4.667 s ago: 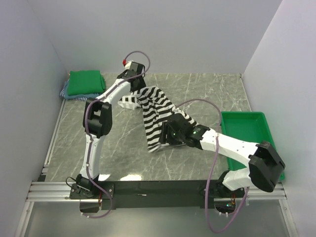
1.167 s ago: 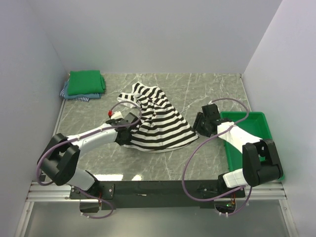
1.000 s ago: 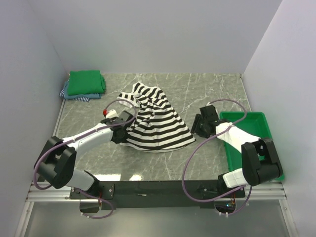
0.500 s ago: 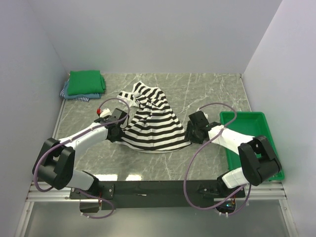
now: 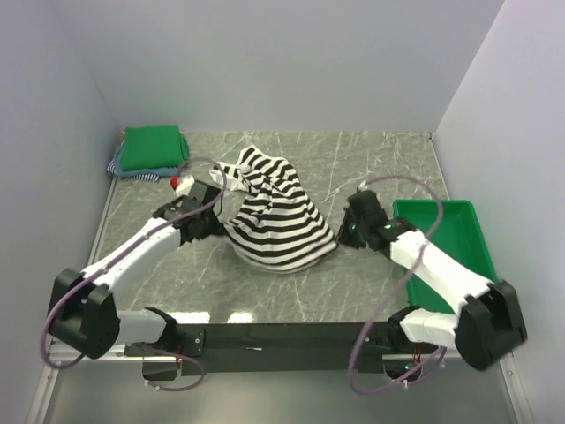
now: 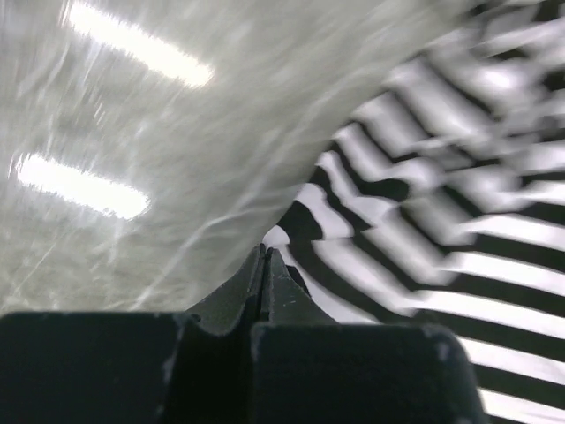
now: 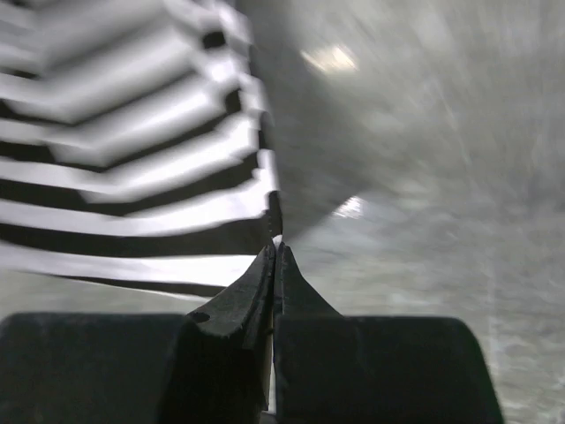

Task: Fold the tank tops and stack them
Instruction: Flatten the tank top out

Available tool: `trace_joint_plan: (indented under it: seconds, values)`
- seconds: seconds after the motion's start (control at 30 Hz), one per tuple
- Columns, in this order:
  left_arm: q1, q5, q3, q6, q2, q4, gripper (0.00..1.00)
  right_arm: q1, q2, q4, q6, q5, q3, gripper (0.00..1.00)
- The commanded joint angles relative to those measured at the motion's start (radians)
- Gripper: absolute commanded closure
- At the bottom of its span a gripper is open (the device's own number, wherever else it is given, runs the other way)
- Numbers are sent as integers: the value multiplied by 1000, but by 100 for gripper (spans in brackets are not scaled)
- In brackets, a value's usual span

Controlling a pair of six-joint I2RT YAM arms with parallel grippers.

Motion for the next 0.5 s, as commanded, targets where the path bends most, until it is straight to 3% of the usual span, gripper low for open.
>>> trace_joint_plan:
  seconds: [0.0,0.2,0.33,0.47]
  values:
    - [7,9,188,74,-108,-48,99,-31,-154,-78,1,-45,220,100]
    - [7,28,573,114,-169,-142,99,-79,-262,-168,27,-76,616,100]
    - [9,54,908,129,-145,-192,99,-79,-270,-187,32,-53,838,100]
    - [7,74,1063,136,-133,-203,100,-82,-247,-195,3,-44,1005,100]
